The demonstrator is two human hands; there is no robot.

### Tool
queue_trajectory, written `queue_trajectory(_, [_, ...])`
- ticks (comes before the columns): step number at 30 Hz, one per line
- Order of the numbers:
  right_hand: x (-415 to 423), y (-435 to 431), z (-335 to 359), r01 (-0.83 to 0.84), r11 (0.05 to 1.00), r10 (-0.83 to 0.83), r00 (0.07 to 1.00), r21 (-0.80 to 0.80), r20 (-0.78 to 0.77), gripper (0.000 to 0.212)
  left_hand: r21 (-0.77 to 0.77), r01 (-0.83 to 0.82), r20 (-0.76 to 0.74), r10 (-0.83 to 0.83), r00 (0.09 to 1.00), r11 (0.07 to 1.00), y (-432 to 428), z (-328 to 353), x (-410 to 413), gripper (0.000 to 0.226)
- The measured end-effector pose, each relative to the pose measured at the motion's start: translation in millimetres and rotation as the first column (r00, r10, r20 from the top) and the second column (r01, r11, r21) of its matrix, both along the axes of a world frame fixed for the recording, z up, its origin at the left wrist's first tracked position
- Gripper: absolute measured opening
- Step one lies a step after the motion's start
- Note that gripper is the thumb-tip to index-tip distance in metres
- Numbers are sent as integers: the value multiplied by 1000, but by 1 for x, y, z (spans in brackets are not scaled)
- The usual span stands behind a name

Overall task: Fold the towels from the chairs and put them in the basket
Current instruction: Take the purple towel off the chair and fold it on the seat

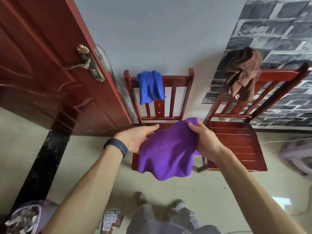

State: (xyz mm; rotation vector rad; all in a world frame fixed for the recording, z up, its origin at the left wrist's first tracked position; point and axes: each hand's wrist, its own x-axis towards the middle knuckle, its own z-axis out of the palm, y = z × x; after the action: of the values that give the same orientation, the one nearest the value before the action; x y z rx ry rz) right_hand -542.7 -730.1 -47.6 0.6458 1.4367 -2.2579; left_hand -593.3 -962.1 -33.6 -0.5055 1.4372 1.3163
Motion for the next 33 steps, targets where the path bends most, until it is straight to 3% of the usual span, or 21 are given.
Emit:
queue_trajectory(4, [17, -11, -15, -134, 959, 176, 972, -251, 153, 68, 66, -189, -48, 192, 980, 980, -18, -14, 6, 42])
queue_trajectory(7, [22, -15, -20, -66, 946, 131, 974, -318, 187, 72, 170, -370, -99, 389, 916, 913, -30, -21, 2, 21])
queue_trajectory(9, [19, -18, -21, 3, 955, 64, 974, -298, 217, 69, 263, -431, -102, 469, 877, 863, -38, -24, -3, 27])
queue_trajectory(12, [11, -21, -28, 191, 963, -123, 939, -191, 320, 50, 325, -461, -176, 532, 828, 826, -45, -27, -9, 30])
queue_trajectory(16, [0, -15, -47, 386, 922, -371, 849, 38, 377, 13, 214, -523, -295, 565, 770, 825, -53, -32, -16, 27])
queue_trajectory(19, [-3, -5, -56, 428, 840, -521, 807, 334, 279, 18, 161, -574, -293, 594, 749, 803, -61, -31, -20, 24])
queue_trajectory(21, [-3, 0, -63, 380, 723, -555, 817, 577, 157, 28, 159, -557, -252, 579, 776, 815, -64, -29, -21, 27])
queue_trajectory(23, [-1, 2, -65, 332, 666, -518, 850, 668, 94, 36, 119, -487, -261, 501, 825, 865, -64, -30, -22, 28])
queue_trajectory(27, [2, 7, -68, 188, 614, -352, 934, 766, 54, 50, -240, -193, -418, 79, 905, 951, -64, -42, -27, 23])
queue_trajectory(28, [3, 8, -69, 121, 575, -292, 954, 809, 65, 51, -291, -163, -442, 18, 897, 943, -65, -47, -28, 23])
queue_trajectory(31, [6, 10, -76, -131, 431, -123, 972, 893, 202, 50, -289, -238, -510, 61, 858, 927, -64, -52, -30, 22])
queue_trajectory(33, [5, 14, -78, -195, 432, -122, 955, 881, 271, 45, -313, -234, -583, 9, 813, 921, -64, -55, -33, 18])
